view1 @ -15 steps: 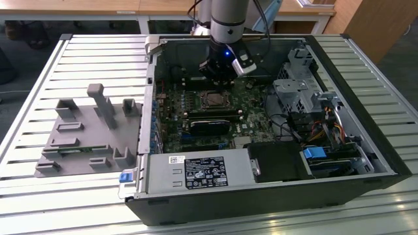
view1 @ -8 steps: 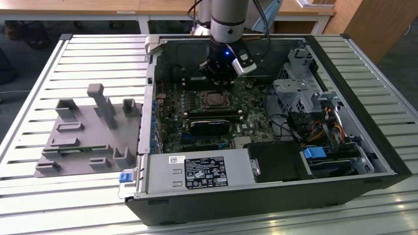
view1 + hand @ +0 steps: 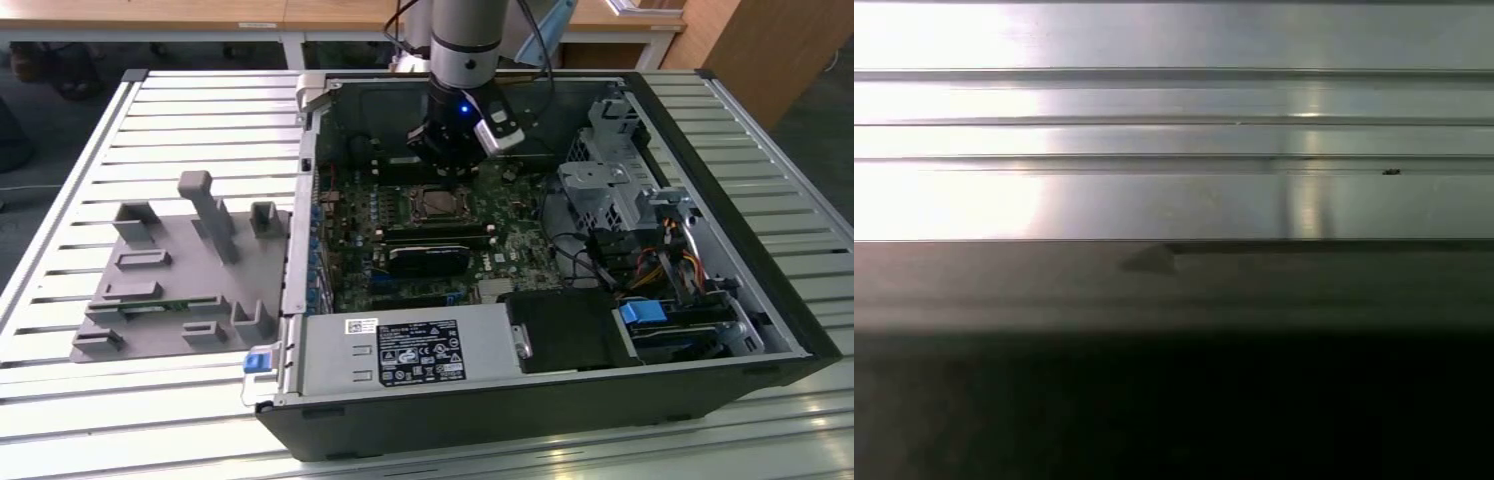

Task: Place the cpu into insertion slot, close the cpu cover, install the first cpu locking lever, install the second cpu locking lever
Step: 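Install the first cpu locking lever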

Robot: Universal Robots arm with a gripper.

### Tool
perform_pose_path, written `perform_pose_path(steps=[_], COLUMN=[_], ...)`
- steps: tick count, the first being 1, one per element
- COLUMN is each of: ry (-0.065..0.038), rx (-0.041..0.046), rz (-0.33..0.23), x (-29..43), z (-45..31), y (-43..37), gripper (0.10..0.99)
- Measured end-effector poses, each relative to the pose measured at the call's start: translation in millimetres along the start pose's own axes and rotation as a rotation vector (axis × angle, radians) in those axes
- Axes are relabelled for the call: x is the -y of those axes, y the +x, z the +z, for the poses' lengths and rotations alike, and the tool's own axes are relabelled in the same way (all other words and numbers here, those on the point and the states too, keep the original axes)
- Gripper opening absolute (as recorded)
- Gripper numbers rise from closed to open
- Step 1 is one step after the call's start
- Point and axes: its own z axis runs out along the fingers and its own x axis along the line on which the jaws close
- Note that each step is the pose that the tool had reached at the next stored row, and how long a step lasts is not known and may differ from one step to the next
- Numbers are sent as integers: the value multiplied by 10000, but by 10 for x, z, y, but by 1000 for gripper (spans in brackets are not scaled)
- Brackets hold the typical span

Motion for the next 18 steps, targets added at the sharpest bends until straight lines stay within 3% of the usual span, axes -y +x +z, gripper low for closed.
perform_pose_path(steps=[3, 11, 16, 18], ry=[-61, -679, -693, -695], rx=[1, -14, -14, -13], rz=[0, 6, 6, 7], x=[-4, -4, 0, -1], z=[1, 1, -17, -67], y=[-1, -1, -1, -2], gripper=[106, 106, 106, 106])
